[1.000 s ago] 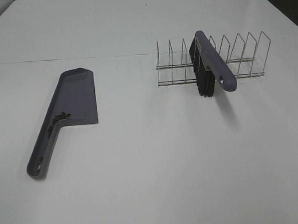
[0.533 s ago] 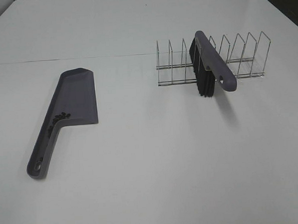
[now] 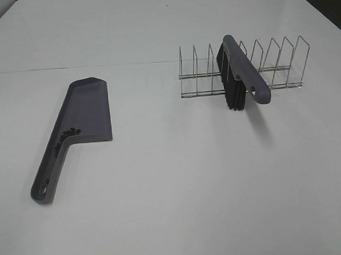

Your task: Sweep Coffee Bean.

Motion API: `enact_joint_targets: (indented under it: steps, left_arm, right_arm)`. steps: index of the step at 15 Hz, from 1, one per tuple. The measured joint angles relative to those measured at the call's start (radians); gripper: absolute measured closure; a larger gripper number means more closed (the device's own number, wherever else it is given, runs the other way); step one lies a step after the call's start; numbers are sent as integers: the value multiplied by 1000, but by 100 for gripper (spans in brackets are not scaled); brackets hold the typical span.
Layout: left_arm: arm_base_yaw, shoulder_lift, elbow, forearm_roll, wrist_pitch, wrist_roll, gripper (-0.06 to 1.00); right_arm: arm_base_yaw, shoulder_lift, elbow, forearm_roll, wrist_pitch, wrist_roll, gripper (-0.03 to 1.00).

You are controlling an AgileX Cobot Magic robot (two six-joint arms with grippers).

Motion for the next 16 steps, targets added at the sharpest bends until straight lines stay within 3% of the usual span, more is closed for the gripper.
enact_joint_targets:
  steps: [16]
  left_arm:
    - [0,0,0,0,0,1,26]
  right_arm:
    - [0,0,0,0,0,0,18]
